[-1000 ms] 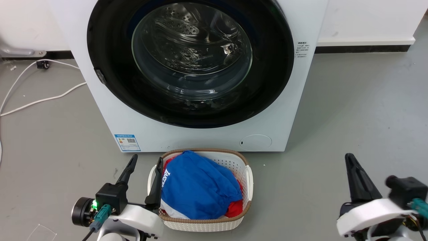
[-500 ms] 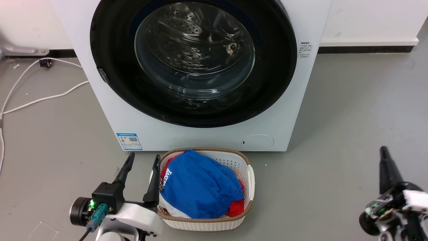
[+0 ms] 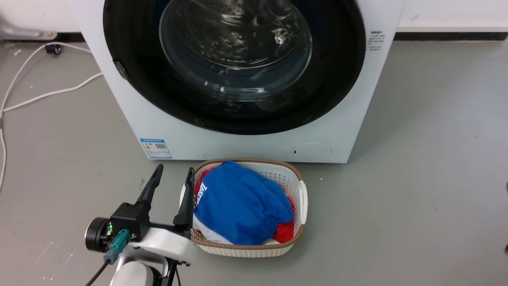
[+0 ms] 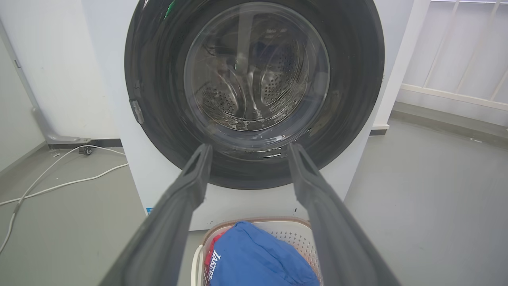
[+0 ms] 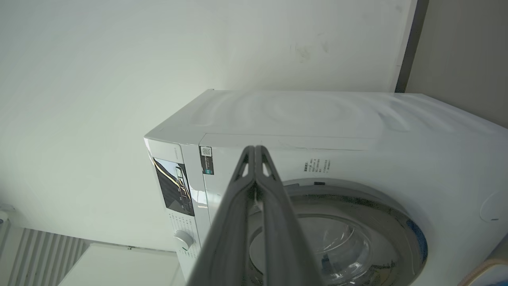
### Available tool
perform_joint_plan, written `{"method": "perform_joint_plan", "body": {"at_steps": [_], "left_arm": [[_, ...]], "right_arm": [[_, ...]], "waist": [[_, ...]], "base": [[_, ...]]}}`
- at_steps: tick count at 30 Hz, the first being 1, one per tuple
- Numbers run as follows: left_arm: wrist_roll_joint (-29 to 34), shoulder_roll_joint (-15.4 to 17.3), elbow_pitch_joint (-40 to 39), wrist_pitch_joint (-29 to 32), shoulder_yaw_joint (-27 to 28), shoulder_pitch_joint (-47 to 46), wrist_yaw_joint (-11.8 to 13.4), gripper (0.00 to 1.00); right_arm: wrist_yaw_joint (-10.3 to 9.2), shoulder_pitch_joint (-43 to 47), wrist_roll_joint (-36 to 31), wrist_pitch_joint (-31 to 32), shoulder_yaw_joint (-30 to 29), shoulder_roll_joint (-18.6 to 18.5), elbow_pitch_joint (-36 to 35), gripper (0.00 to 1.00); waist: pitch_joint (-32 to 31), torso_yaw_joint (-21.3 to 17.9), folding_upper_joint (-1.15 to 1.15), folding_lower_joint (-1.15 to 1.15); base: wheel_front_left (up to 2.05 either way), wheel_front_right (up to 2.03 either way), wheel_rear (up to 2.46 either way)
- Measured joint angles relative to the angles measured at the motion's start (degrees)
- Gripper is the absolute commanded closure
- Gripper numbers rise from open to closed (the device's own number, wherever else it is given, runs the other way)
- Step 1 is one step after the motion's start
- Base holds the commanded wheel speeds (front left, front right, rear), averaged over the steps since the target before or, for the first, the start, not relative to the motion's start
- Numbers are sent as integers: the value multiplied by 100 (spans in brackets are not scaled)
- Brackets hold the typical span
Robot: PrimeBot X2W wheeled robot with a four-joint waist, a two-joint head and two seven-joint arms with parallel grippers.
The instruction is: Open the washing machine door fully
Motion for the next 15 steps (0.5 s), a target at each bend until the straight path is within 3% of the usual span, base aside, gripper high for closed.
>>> {"method": "perform_joint_plan", "body": {"at_steps": [7,15], "left_arm": [[2,-51,-215,0,-94,-179,-38,0],[-3,-88,-514,-1,-226,-431,-52,0]], "right_arm": [[0,-1569,-112,643,1040,-872,1188,100],[0,-3554,-692,1585,2359,-1174,2472,100]], "waist": [[339,193,0,0],[841,412,0,0]], "base": [[0,0,0],[0,0,0]]}}
